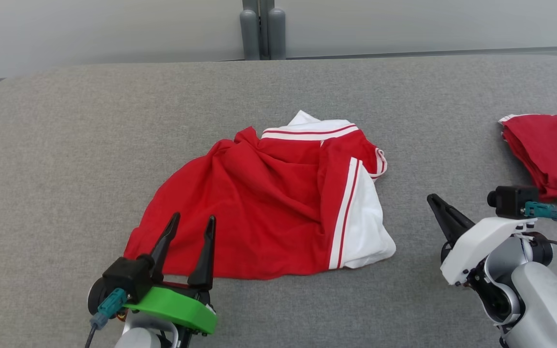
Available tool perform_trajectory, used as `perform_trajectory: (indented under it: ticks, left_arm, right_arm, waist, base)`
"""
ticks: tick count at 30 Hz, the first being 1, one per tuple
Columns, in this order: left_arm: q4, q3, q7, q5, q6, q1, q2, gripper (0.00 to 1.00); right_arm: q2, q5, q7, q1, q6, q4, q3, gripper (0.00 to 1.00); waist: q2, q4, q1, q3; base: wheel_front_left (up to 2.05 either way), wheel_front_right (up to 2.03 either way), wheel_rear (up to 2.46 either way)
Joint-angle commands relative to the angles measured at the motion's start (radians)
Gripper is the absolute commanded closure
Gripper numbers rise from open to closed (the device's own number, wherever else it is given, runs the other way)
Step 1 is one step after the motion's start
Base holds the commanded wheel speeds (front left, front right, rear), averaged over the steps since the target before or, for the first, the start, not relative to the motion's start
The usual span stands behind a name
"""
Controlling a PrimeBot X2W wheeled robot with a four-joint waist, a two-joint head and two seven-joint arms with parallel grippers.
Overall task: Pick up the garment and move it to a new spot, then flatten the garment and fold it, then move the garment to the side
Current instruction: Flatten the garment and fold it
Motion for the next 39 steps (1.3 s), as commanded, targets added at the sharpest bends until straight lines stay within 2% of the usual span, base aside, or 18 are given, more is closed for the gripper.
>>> perform_trajectory:
  ticks: [1,2,3,9,19,20,21,22,23,28,32,36,39]
  left_arm:
    - [0.002,-0.001,0.0,0.002,-0.005,-0.017,0.002,0.0]
    - [0.003,-0.003,0.0,0.001,-0.005,-0.02,0.003,0.0]
    - [0.005,-0.005,0.0,0.001,-0.005,-0.022,0.006,0.0]
    - [0.011,-0.011,0.0,-0.003,-0.006,-0.037,0.01,0.0]
    - [0.015,-0.013,0.0,-0.006,-0.007,-0.037,0.006,0.0]
    - [0.015,-0.012,0.0,-0.007,-0.007,-0.034,0.006,0.0]
    - [0.015,-0.01,0.0,-0.007,-0.007,-0.031,0.007,0.0]
    - [0.016,-0.008,0.0,-0.007,-0.007,-0.029,0.007,0.0]
    - [0.015,-0.005,0.0,-0.007,-0.007,-0.026,0.008,0.0]
    - [0.014,0.004,0.0,-0.003,-0.007,-0.009,0.008,0.0]
    - [0.014,0.011,0.0,-0.003,-0.007,0.009,0.012,0.0]
    - [0.011,0.015,0.0,-0.002,-0.007,0.02,0.011,0.0]
    - [0.01,0.009,0.0,0.001,-0.007,0.014,0.011,0.0]
  right_arm:
    - [0.013,0.009,-0.007,0.013,0.0,-0.012,-0.005,0.75]
    - [0.018,0.006,-0.01,0.017,0.0,-0.014,-0.005,0.54]
    - [0.03,0.01,-0.009,0.017,0.0,-0.014,-0.001,0.0]
    - [0.076,0.03,-0.003,-0.04,0.0,0.054,0.025,0.0]
    - [0.093,0.06,0.111,-0.151,0.0,0.294,0.085,0.0]
    - [0.093,0.061,0.12,-0.152,0.0,0.31,0.091,0.13]
    - [0.093,0.062,0.125,-0.155,0.0,0.323,0.098,0.56]
    - [0.094,0.065,0.123,-0.158,0.0,0.331,0.1,0.84]
    - [0.095,0.067,0.115,-0.162,0.0,0.335,0.104,1.0]
    - [0.065,0.031,0.04,-0.157,0.0,0.323,0.091,1.0]
    - [0.037,-0.029,-0.002,-0.131,0.0,0.272,0.064,1.0]
    - [0.001,-0.102,0.022,-0.087,0.0,0.185,0.022,1.0]
    - [-0.001,-0.15,0.076,-0.046,0.0,0.107,-0.025,1.0]
  waist:
    - [0.0,-0.017,0.0,0.0]
    - [0.0,-0.013,0.0,0.002]
    - [0.0,-0.007,0.0,0.005]
    - [0.0,0.044,0.0,0.017]
    - [0.0,0.127,0.0,0.025]
    - [0.0,0.131,0.0,0.024]
    - [0.0,0.134,0.0,0.023]
    - [0.0,0.135,0.0,0.022]
    - [0.0,0.136,0.0,0.02]
    - [0.0,0.113,0.0,0.003]
    - [0.0,0.057,0.0,-0.013]
    - [0.0,-0.012,0.0,-0.021]
    - [0.0,-0.054,0.0,-0.016]
  base:
    - [0.0,0.0,0.0]
    - [0.0,0.0,0.0]
    - [0.0,0.0,0.0]
    - [0.0,0.0,0.0]
    - [0.0,0.0,0.0]
    - [0.0,0.0,0.0]
    - [0.0,0.0,0.0]
    - [0.0,0.0,0.0]
    - [0.0,0.0,0.0]
    - [0.0,0.0,0.0]
    - [0.0,0.0,0.0]
    - [0.0,0.0,0.0]
    - [0.0,0.0,0.0]
